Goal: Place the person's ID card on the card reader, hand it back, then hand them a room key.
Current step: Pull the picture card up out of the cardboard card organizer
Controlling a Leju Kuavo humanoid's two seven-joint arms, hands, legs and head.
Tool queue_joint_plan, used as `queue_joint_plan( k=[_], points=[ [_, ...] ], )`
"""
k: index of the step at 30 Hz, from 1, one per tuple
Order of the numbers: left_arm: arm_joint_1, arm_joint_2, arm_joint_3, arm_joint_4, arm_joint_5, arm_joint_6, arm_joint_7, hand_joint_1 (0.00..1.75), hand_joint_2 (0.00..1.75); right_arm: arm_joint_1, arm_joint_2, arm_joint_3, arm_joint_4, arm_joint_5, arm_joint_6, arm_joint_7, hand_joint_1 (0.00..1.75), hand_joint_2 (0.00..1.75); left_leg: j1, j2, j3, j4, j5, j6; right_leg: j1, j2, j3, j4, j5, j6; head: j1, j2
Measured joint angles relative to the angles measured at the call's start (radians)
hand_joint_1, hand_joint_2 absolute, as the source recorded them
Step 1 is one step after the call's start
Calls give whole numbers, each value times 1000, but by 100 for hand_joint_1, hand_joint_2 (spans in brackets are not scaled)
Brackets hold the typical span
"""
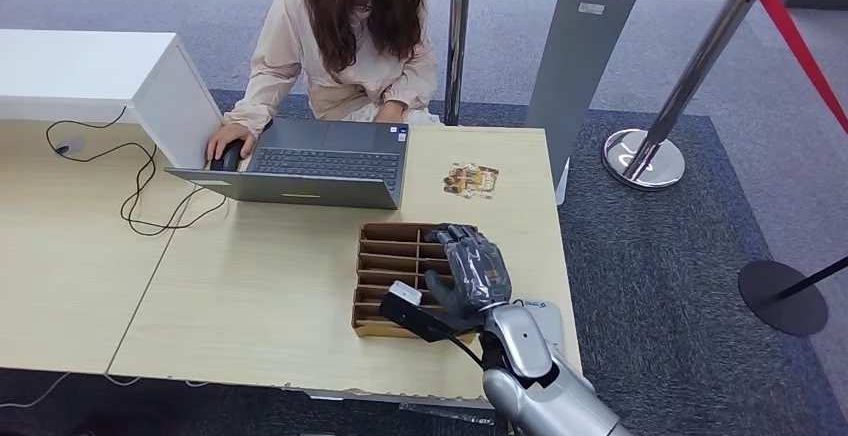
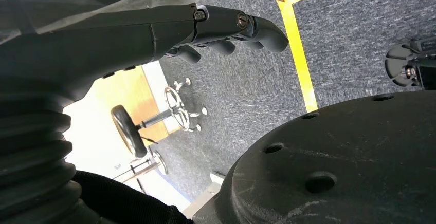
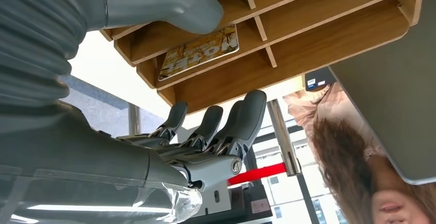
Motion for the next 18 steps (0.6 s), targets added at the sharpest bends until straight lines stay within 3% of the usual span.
queue_joint_plan(
  k=[18],
  points=[
    [1,0,0,0,-3,0,-6,0,0,-2,3,-4,31,-9,-10,-3,76,175,0,0,0,0,0,0,0,0,0,0,0,0,0,0]
  ],
)
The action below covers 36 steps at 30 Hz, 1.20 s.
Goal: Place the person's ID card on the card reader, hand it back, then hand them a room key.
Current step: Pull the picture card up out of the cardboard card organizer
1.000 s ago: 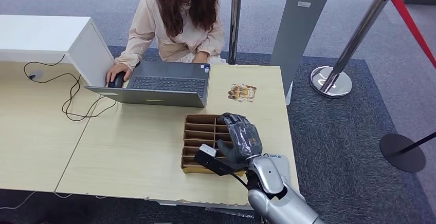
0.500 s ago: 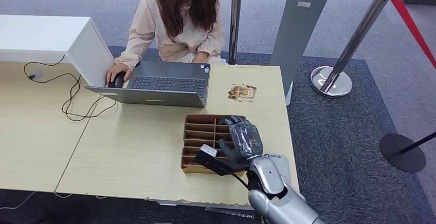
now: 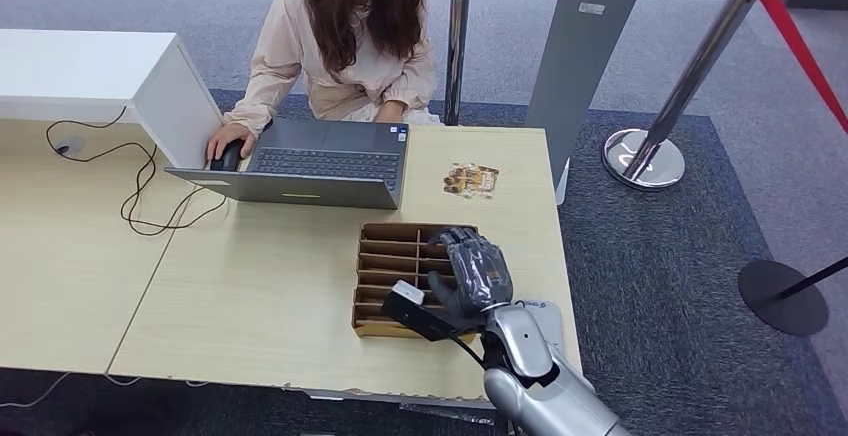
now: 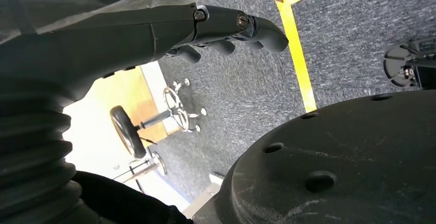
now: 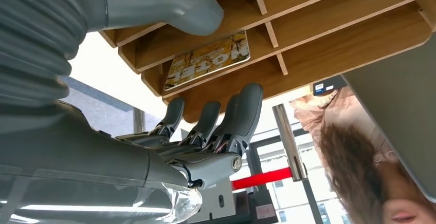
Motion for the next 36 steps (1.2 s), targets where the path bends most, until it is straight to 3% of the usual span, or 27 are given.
queue_joint_plan(
  k=[8,12,15,36],
  points=[
    [0,0,0,0,0,0,-3,0,0,-2,1,-1,14,-3,-12,-6,90,175,0,0,0,0,0,0,0,0,0,0,0,0,0,0],
    [1,0,0,0,0,0,-4,0,0,-3,5,-1,23,-2,-23,-9,144,175,0,0,0,0,0,0,0,0,0,0,0,0,0,0],
    [1,0,0,0,0,0,-5,0,0,-3,8,-1,25,4,-30,-9,157,175,0,0,0,0,0,0,0,0,0,0,0,0,0,0],
    [1,2,0,0,2,-6,-9,0,0,-20,10,-2,57,62,-64,0,154,175,0,0,0,0,0,0,0,0,0,0,0,0,0,0]
  ],
)
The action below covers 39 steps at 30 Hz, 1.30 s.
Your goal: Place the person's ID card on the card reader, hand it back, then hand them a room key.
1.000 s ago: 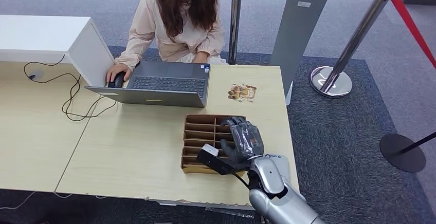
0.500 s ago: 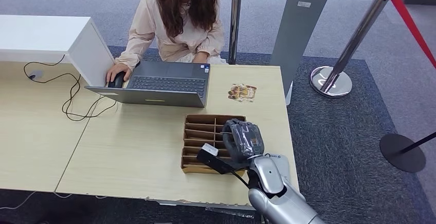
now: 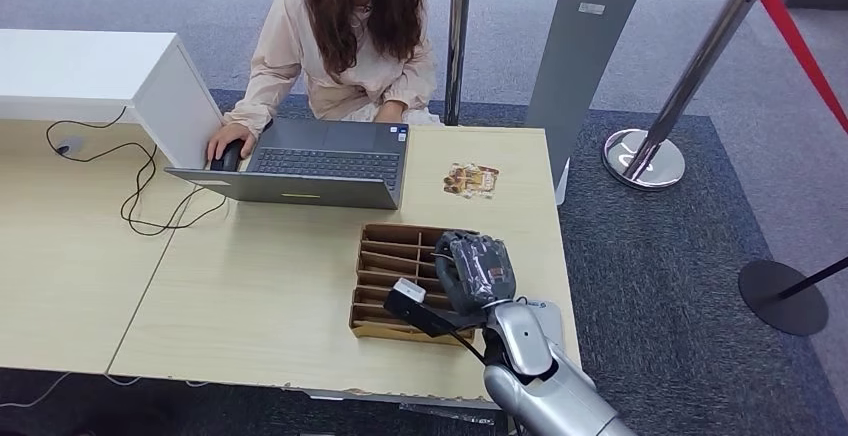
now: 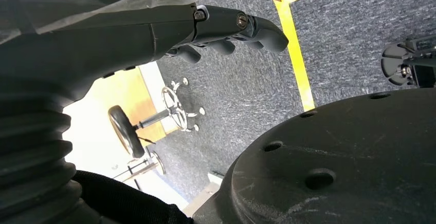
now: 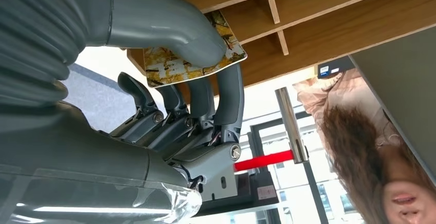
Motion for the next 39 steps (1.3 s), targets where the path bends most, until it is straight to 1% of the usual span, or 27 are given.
queue_joint_plan(
  k=[4,8,18,29,33,39],
  points=[
    [0,0,0,0,-2,0,-2,0,0,-1,1,0,-3,14,2,0,152,175,0,0,0,0,0,0,0,0,0,0,0,0,0,0],
    [0,2,0,0,-3,0,-3,0,0,-5,0,0,-41,33,18,7,151,175,0,0,0,0,0,0,0,0,0,0,0,0,0,0],
    [1,2,0,0,-2,0,-10,0,0,-26,-9,-1,-189,84,56,22,147,175,0,0,0,0,0,0,0,0,0,0,0,0,0,0],
    [9,2,0,0,7,-1,-38,0,0,-31,-23,-2,-368,113,47,31,140,175,0,0,0,0,0,0,0,0,0,0,0,0,0,0],
    [10,-1,1,0,11,0,-43,0,0,-27,-36,-11,-439,114,30,36,143,175,0,0,0,0,0,0,0,0,0,0,0,0,0,0],
    [12,-3,1,0,13,0,-48,0,0,-42,-55,-31,-506,111,31,43,158,175,0,0,0,0,0,0,0,1,0,0,1,1,0,0]
  ],
)
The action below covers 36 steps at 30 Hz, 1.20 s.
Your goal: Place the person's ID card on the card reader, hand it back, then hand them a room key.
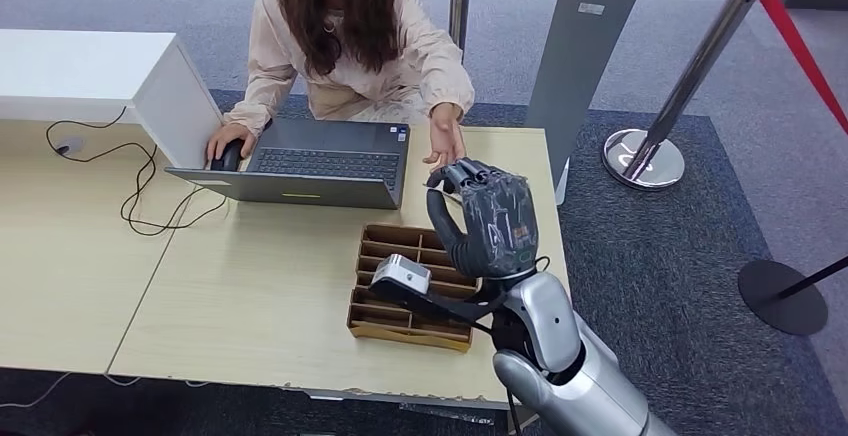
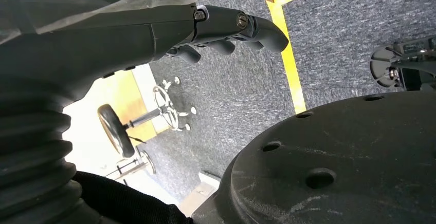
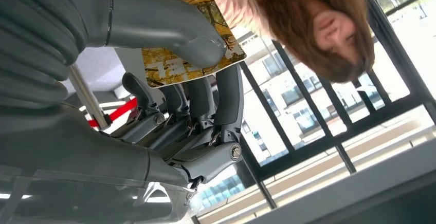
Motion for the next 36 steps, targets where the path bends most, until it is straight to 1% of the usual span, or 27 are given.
queue_joint_plan(
  k=[4,8,13,18,29,36],
  points=[
    [0,0,0,0,-1,0,0,0,0,-43,-7,-11,-4,-1,14,8,168,175,0,0,0,0,0,0,0,0,0,0,0,0,0,0],
    [0,0,0,0,-6,0,0,0,0,-90,-10,-13,20,2,21,9,173,175,0,0,0,0,0,0,0,0,0,0,0,1,0,0],
    [-1,-1,-1,0,-21,0,0,0,0,-152,-3,-11,79,9,25,8,175,175,0,0,-1,0,0,0,0,0,0,0,1,1,0,0],
    [-2,-1,-2,0,-35,2,-1,0,0,-194,19,-9,157,-3,10,-2,175,175,0,-1,-1,0,0,0,0,0,0,0,1,1,0,0],
    [-3,-3,-3,0,-52,10,-8,0,0,-224,86,5,321,-42,-34,-35,175,175,0,-1,-1,0,0,0,0,0,0,0,1,1,0,0],
    [-3,-5,-3,0,-56,12,-11,0,0,-228,114,14,396,-55,-41,-42,175,175,0,-1,-1,0,0,0,0,0,0,0,1,1,0,0]
  ],
)
